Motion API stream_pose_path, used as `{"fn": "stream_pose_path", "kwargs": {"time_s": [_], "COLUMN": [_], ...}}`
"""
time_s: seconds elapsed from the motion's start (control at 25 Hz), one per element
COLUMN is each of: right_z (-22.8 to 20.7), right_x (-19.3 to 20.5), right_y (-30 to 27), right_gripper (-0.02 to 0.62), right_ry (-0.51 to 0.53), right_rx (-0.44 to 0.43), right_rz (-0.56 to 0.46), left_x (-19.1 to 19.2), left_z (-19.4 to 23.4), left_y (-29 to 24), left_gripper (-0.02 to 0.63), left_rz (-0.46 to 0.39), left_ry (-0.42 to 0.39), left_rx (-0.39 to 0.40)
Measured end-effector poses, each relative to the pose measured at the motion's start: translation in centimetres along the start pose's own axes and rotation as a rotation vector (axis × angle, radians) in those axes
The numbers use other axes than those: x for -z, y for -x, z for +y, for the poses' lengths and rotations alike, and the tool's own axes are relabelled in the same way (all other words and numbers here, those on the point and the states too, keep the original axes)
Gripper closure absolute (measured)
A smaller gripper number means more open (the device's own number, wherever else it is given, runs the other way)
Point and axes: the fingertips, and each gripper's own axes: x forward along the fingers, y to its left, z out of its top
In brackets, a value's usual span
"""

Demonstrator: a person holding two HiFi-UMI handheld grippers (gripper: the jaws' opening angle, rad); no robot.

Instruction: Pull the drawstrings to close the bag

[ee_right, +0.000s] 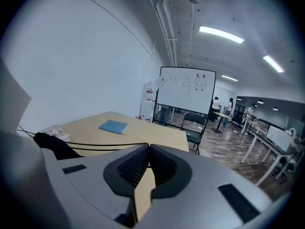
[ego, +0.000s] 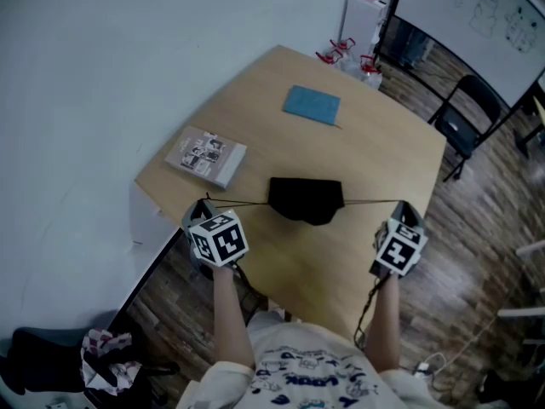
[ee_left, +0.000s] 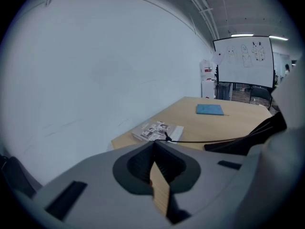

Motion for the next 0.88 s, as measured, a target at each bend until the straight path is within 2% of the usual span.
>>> {"fn": "stream_pose_path", "kwargs": {"time_s": [0.28, 0.4, 0.56, 0.68, 0.88], "right_z": [-0.4, -1.4, -1.4, -0.5, 3.4], "right_x": [-0.6, -0.8, -0.9, -0.7, 2.1], "right_y": [0.5, 0.6, 0.9, 1.0, 1.3], "right_gripper": [0.588, 0.588, 0.588, 0.588, 0.586], "right_ry": [-0.019, 0.002, 0.019, 0.063, 0.101], "right_rx": [-0.012, 0.019, 0.01, -0.026, -0.146], "right_rz": [-0.011, -0.025, -0.03, -0.01, 0.096], "left_x": [-0.4, -0.3, -0.2, -0.2, 0.5], "left_z": [0.1, -0.1, -0.7, -1.4, -4.0], "left_y": [0.3, 0.4, 0.5, 0.8, 1.5], "left_gripper": [0.602, 0.601, 0.601, 0.601, 0.601], "left_rz": [-0.01, -0.014, -0.018, -0.027, -0.034], "left_ry": [0.019, 0.023, 0.013, 0.0, -0.048], "left_rx": [0.024, 0.051, 0.094, 0.131, 0.21]}}
